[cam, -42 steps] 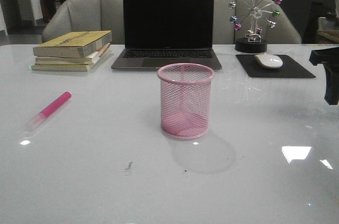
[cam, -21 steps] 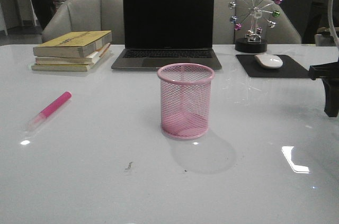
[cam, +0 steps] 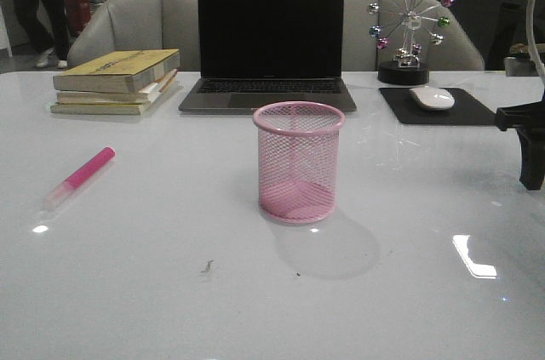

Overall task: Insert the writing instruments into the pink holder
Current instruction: 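Lift the green marker upright with the right gripper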

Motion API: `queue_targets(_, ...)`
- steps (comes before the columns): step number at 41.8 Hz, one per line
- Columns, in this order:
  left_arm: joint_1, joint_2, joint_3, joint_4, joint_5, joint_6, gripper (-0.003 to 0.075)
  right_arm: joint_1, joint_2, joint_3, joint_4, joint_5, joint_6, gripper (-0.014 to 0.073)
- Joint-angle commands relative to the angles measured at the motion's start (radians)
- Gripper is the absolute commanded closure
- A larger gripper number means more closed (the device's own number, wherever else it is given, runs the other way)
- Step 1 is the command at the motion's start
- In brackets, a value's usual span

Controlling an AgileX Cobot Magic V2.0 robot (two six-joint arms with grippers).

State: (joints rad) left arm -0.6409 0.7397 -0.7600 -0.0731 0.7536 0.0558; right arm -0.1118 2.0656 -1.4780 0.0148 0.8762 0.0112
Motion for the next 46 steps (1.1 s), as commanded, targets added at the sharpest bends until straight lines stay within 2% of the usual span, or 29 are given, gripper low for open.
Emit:
queue_targets(1,-0.007,0.001,-0.025,-0.013,-0.074,-0.003,0.0106,-0.008,-0.052,-0.032,0.004,-0.015,-0.019,0.0105)
queue_targets(10,-0.007,0.001,-0.025,-0.013,-0.074,-0.003,0.0106,-0.008,-0.052,-0.032,0.006,-0.015,-0.019,0.0243)
queue_targets(23,-0.007,0.001,-0.025,-0.013,-0.074,-0.003,0.0106,-0.008,-0.052,-0.032,0.006,-0.012,-0.019,0.0268)
queue_targets(31,-0.007,0.001,-0.025,-0.013,-0.074,-0.003,0.0106,-0.008,-0.052,-0.032,0.006,-0.006,-0.019,0.0425)
queue_targets(39,-0.007,0.001,-0.025,-0.013,-0.074,-0.003,0.0106,-0.008,-0.066,-0.032,0.006,-0.006,-0.019,0.0431)
queue_targets(46,-0.007,0.001,-0.025,-0.013,-0.074,-0.003,0.0106,-0.001,-0.164,-0.006,0.024,-0.059,-0.019,0.0431)
